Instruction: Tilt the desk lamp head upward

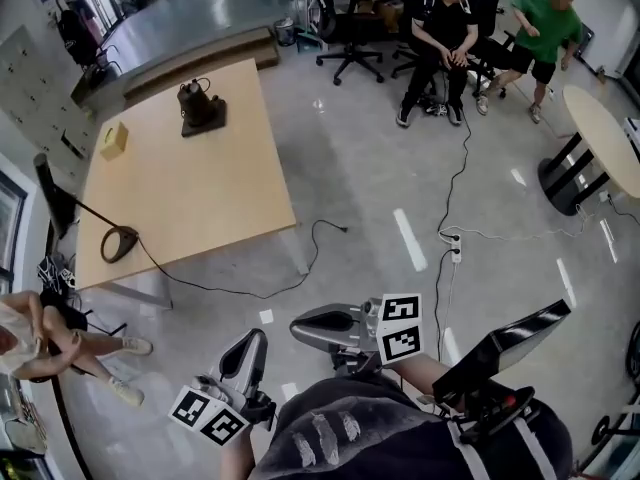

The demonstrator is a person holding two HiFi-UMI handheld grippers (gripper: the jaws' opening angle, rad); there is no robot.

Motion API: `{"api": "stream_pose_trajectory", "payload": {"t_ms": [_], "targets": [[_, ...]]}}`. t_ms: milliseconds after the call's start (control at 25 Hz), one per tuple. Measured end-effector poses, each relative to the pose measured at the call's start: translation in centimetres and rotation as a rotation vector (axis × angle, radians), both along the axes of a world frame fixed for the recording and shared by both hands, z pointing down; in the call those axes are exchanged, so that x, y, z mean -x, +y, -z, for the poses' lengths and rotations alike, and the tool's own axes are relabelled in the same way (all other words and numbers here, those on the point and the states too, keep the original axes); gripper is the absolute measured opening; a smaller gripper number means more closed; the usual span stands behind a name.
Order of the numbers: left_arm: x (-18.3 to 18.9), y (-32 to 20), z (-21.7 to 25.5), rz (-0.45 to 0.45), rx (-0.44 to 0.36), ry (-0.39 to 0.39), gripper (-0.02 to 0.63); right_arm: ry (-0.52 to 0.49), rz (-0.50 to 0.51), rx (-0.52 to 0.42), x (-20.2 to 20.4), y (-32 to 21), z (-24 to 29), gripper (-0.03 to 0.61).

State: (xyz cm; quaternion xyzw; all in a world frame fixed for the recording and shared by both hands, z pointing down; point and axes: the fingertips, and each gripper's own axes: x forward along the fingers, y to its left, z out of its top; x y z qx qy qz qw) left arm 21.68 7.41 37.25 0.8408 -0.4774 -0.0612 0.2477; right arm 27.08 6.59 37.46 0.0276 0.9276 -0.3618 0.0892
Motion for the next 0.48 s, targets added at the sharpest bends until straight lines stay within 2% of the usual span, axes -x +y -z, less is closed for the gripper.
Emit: {"api": "stream_pose_trajectory", "payload": {"t_ms": [200, 480], "targets": [[-2.0, -2.0, -0.9, 0.006, 0.039, -0.026, 0.005, 0.021, 0.018, 0.014, -2.1, -2.2, -1.9, -0.002], [-3.5, -4.8, -1.4, -0.031, 0.055, -0.045, 0.005, 0.013, -0.012, -0.009, -3.6, -4.1, -2.3, -0.002]]}}
